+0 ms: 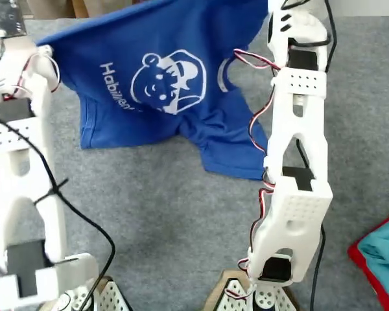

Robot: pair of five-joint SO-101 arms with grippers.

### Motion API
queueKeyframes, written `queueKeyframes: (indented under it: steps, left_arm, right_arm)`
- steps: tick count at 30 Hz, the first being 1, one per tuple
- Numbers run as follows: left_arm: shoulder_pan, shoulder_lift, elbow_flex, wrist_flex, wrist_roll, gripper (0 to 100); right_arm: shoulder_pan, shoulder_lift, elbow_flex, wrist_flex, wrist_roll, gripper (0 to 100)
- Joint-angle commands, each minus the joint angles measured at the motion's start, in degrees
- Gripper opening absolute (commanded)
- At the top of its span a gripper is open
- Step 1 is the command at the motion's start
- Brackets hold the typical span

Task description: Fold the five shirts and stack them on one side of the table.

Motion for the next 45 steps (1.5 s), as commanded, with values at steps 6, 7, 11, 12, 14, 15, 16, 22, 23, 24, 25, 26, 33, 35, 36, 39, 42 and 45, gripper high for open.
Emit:
queueKeyframes:
  steps: [6, 7, 11, 12, 14, 15, 16, 22, 23, 24, 25, 26, 33, 35, 36, 39, 42, 45]
  left_arm:
    - [2.2, 13.4, -13.0, 8.2, -2.3, 2]
    - [2.5, 15.2, -15.3, 10.2, -2.3, 2]
    - [2.5, 21.0, -25.6, 20.4, -2.3, 2]
    - [2.5, 22.3, -28.0, 23.4, -2.3, 2]
    - [2.4, 24.5, -32.4, 29.5, -2.3, 2]
    - [2.4, 25.2, -34.5, 32.6, -2.3, 2]
    - [2.2, 26.0, -36.6, 35.6, -2.3, 2]
    - [2.7, 27.1, -45.9, 52.5, -6.1, 2]
    - [3.2, 27.1, -46.9, 54.5, -6.6, 2]
    - [3.3, 27.1, -47.9, 56.4, -7.1, 2]
    - [3.3, 27.1, -48.9, 58.2, -7.4, 2]
    - [3.3, 27.1, -49.8, 60.1, -7.6, 2]
    - [3.1, 27.1, -52.3, 67.7, -7.6, 2]
    - [3.1, 27.1, -52.0, 68.8, -7.6, 2]
    - [3.1, 27.1, -52.0, 69.5, -7.6, 2]
    - [3.0, 27.1, -51.9, 70.6, -7.6, 2]
    - [2.2, 27.2, -51.9, 70.8, -8.4, 2]
    - [0.0, 27.6, -51.9, 70.8, -8.4, 2]
  right_arm:
    - [2.7, -10.4, -6.8, 12.5, -6.0, 0.5]
    - [2.9, -11.2, -7.8, 14.5, -6.8, 0.5]
    - [4.2, -13.8, -11.9, 23.9, -9.8, 0.5]
    - [4.3, -14.4, -13.1, 26.6, -9.8, 0.5]
    - [4.3, -15.1, -15.3, 31.9, -9.4, 0.5]
    - [4.3, -15.3, -16.3, 34.6, -9.3, 0.5]
    - [4.2, -15.4, -17.2, 37.4, -9.3, 0.5]
    - [2.0, -15.0, -18.9, 53.3, -0.6, 0.5]
    - [1.9, -15.0, -18.9, 55.6, 0.0, 0.5]
    - [1.6, -15.0, -18.9, 57.6, 0.5, 0.5]
    - [1.4, -15.0, -18.9, 59.3, 0.8, 0.5]
    - [1.2, -15.0, -18.9, 61.3, 0.8, 0.5]
    - [1.0, -15.3, -19.2, 75.7, 0.9, 0.5]
    - [1.3, -15.3, -19.2, 80.0, 0.9, 0.5]
    - [1.3, -15.3, -19.2, 82.0, 0.9, 0.5]
    - [1.3, -15.3, -19.2, 87.4, 0.9, 0.5]
    - [1.4, -15.1, -18.9, 90.1, 0.9, 0.5]
    - [1.5, -15.0, -18.7, 92.2, 1.0, 0.5]
